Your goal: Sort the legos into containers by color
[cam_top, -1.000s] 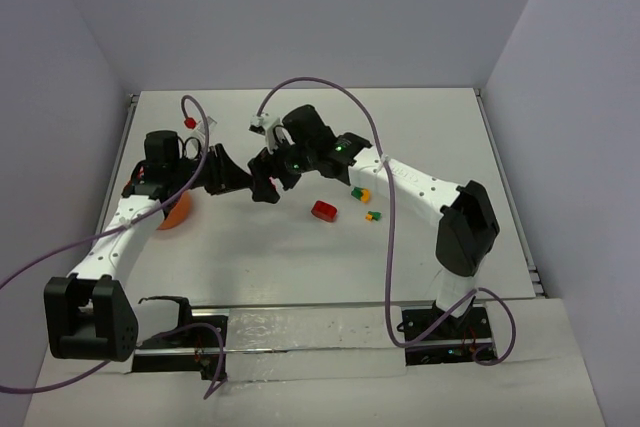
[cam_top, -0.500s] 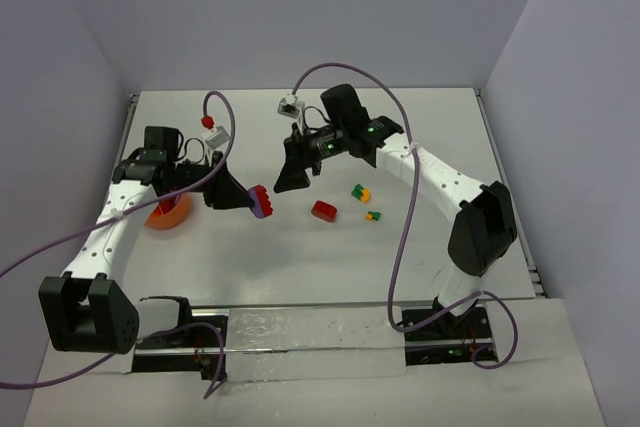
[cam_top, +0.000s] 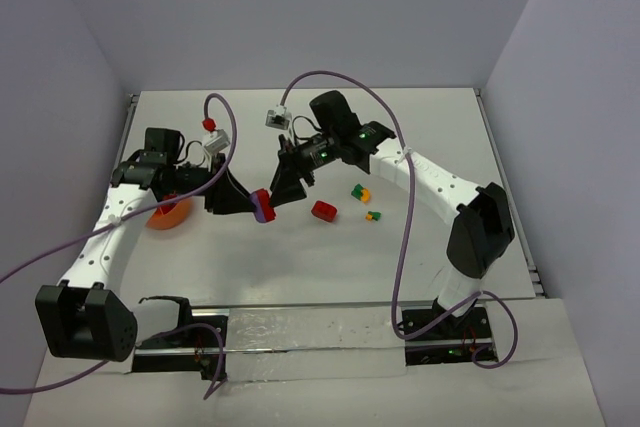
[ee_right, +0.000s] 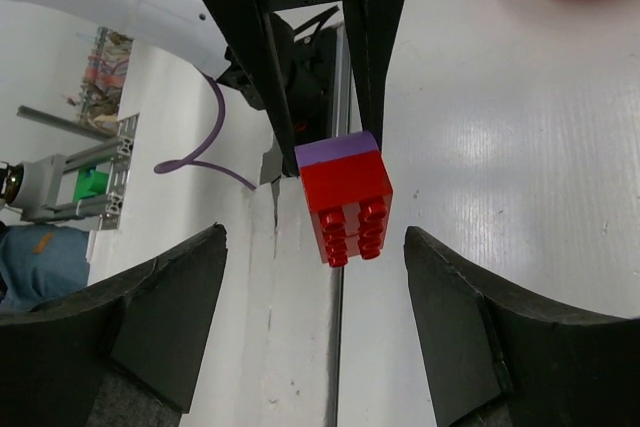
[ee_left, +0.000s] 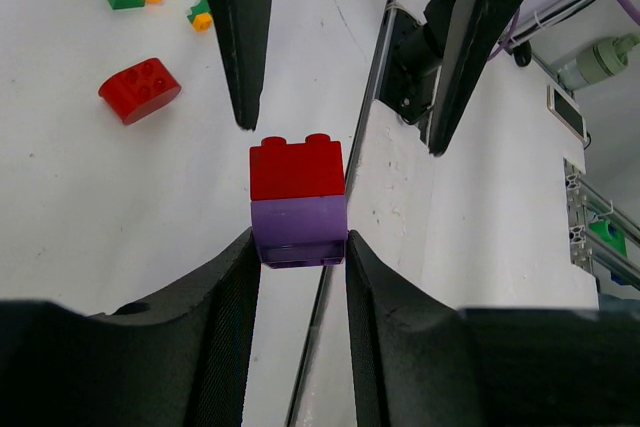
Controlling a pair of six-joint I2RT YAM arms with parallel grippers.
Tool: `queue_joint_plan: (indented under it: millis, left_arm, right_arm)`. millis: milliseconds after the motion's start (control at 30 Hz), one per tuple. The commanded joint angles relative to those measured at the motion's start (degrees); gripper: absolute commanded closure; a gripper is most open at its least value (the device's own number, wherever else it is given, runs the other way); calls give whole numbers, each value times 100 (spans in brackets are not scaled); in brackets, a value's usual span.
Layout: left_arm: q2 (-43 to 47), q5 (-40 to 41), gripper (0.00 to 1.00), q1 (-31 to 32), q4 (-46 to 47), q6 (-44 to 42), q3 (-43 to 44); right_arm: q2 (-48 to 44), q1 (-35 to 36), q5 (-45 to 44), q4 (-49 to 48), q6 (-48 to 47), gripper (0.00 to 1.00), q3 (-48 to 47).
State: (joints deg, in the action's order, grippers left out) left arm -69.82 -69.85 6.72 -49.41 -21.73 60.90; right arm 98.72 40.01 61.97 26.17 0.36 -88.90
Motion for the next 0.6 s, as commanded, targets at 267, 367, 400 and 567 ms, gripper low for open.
queue_joint_plan:
  millis: [267,367,400,567]
  left_arm:
    - [272,-371,100,212,262,104,115]
    - [276,-432,100,302,248,117,116]
    - [276,-425,100,303,247,117,123]
    - [349,-387,100,341,505,352,77]
  right_arm:
    - [37,112,-203,-417,137,34,-51]
    - [26,131,-212,-408,102,39,-48]
    - [33,137,-212,-387,89,39,-48]
    - [84,209,-150,-159,-192,43,-128]
